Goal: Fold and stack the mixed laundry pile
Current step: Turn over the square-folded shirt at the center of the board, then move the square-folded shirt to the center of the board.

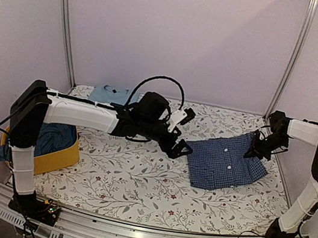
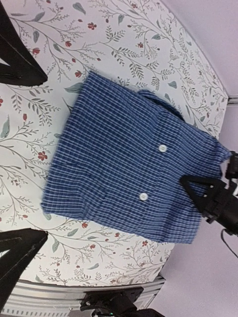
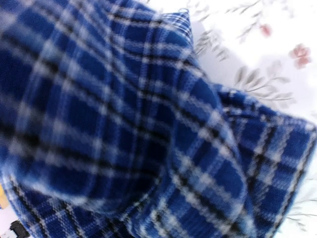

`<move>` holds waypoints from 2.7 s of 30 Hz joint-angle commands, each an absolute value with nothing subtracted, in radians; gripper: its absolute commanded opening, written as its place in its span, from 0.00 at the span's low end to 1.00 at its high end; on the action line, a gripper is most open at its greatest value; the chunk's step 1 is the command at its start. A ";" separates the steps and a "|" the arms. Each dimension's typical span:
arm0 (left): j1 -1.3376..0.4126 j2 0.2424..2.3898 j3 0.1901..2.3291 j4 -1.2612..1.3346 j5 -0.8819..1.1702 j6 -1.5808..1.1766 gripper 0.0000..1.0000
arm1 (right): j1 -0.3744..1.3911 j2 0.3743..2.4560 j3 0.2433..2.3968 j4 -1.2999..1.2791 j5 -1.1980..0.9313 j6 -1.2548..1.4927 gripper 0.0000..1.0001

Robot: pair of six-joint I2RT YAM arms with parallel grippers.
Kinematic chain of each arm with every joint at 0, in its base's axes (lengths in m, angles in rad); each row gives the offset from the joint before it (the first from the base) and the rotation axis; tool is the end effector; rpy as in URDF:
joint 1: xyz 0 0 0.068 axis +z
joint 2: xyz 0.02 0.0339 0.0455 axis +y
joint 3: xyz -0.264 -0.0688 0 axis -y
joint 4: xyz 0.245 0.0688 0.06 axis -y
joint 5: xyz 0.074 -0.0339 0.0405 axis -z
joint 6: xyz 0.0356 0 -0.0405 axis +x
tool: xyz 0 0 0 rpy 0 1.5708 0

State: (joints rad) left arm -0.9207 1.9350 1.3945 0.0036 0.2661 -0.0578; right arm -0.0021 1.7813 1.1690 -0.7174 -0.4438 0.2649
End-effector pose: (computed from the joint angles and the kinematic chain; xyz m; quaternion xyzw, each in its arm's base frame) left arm 0.2638 -0.3624 0.2301 0.4199 0.7553 -0.3320 0.3782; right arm 0.3355 0.0146 0.1769 0.1027 0.9633 0.2320 0.0877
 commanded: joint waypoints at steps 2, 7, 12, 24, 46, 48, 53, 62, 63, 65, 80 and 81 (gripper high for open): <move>-0.927 1.908 1.348 -0.064 0.232 -0.082 1.00 | -0.056 1.663 1.319 -0.947 0.010 0.070 0.00; -0.920 1.884 1.322 -0.093 0.203 -0.095 1.00 | -0.068 1.617 1.390 -0.947 0.375 0.039 0.00; -0.906 1.835 1.271 -0.125 0.151 -0.106 1.00 | -0.075 1.599 1.502 -0.920 0.641 -0.021 0.00; -0.852 1.747 1.153 -0.193 0.016 -0.161 1.00 | 0.163 1.754 1.616 -0.979 0.638 -0.069 0.00; -0.582 1.492 0.888 -0.038 0.219 -0.570 1.00 | 0.777 2.262 2.092 -0.870 -0.440 0.250 0.69; -0.580 1.503 0.891 -0.018 0.265 -0.573 1.00 | 0.731 2.156 2.010 -0.770 -0.525 0.263 0.78; -0.624 1.602 0.943 0.072 0.432 -0.578 1.00 | 0.489 1.880 1.639 -0.570 -0.646 0.314 0.70; -0.740 1.983 1.304 0.046 0.570 -0.534 0.77 | 0.316 1.951 1.386 -0.499 -0.655 0.182 0.54; -0.745 2.028 1.341 0.034 0.592 -0.535 0.73 | 0.315 1.964 1.361 -0.476 -0.667 0.182 0.53; -0.753 2.089 1.377 0.035 0.611 -0.550 0.68 | 0.316 1.992 1.307 -0.436 -0.702 0.199 0.50; -0.687 1.883 0.963 0.083 0.656 -0.539 0.51 | 0.510 1.745 0.903 -0.271 -0.879 0.382 0.52; -0.678 1.847 0.944 0.092 0.662 -0.538 0.52 | 0.492 1.687 0.908 -0.278 -0.876 0.385 0.53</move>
